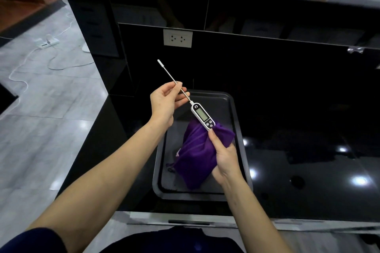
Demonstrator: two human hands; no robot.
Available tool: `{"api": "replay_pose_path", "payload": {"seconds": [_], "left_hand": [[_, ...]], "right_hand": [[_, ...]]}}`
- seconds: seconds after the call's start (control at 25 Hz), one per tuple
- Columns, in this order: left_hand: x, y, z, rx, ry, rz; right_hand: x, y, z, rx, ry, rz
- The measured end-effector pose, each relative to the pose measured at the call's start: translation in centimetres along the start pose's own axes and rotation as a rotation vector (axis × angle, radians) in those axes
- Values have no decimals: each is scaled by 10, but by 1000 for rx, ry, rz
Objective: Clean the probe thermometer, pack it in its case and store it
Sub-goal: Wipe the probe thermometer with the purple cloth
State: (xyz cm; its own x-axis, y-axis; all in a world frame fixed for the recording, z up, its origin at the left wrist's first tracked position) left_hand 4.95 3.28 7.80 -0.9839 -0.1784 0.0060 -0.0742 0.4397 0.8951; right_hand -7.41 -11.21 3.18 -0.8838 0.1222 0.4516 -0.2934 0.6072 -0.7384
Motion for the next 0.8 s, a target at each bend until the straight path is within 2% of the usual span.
{"api": "replay_pose_path", "payload": {"seconds": [0.16, 0.48, 0.8], "left_hand": [[-4, 4, 1, -55, -45, 51], [1, 11, -10, -242, -309, 113], [18, 1, -8, -507, -546, 140]], "right_hand": [[-1, -4, 7, 84, -58, 7], [0, -8, 7, 201, -105, -87], [-9, -37, 12, 46, -82, -110]]}}
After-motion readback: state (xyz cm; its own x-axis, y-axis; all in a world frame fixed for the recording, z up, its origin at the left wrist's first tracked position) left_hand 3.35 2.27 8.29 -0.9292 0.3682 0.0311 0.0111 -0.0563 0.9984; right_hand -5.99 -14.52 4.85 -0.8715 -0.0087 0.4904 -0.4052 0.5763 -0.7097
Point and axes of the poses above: each hand's wrist, its own x-axis away from the middle knuckle, its own z-axis out of the back of the hand, y = z × x, the point moved 2 cm from there along -x, towards the middle knuckle, and after that the axes turned 5 degrees about -z, right-handed, at the moved point
